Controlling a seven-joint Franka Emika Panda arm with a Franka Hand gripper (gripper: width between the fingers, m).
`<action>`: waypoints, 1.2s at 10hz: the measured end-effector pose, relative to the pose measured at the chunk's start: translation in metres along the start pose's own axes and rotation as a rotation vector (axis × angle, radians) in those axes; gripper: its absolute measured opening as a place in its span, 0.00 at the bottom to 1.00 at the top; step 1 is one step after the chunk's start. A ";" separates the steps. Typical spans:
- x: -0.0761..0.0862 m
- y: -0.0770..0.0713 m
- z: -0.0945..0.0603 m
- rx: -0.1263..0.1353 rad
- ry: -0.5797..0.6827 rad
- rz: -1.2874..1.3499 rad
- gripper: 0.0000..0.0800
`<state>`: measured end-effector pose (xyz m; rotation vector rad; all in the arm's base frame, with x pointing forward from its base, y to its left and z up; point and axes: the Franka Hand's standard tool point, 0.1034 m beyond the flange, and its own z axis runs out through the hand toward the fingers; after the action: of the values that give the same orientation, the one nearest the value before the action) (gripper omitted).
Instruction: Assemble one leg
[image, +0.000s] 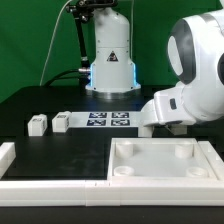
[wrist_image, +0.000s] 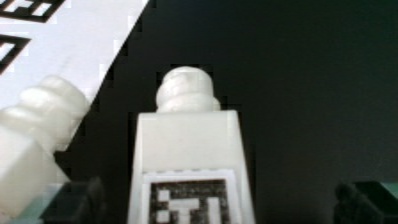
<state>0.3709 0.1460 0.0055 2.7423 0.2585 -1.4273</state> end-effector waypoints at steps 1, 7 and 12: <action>0.000 0.000 0.000 0.000 0.000 0.000 0.78; 0.000 0.000 0.000 0.000 -0.001 0.000 0.36; -0.023 0.005 -0.023 -0.006 -0.028 -0.007 0.36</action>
Offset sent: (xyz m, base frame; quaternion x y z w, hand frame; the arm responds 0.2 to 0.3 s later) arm 0.0000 0.0000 0.0000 0.0000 0.0000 0.0000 1.0000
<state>0.3774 0.1402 0.0367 2.7175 0.2714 -1.4627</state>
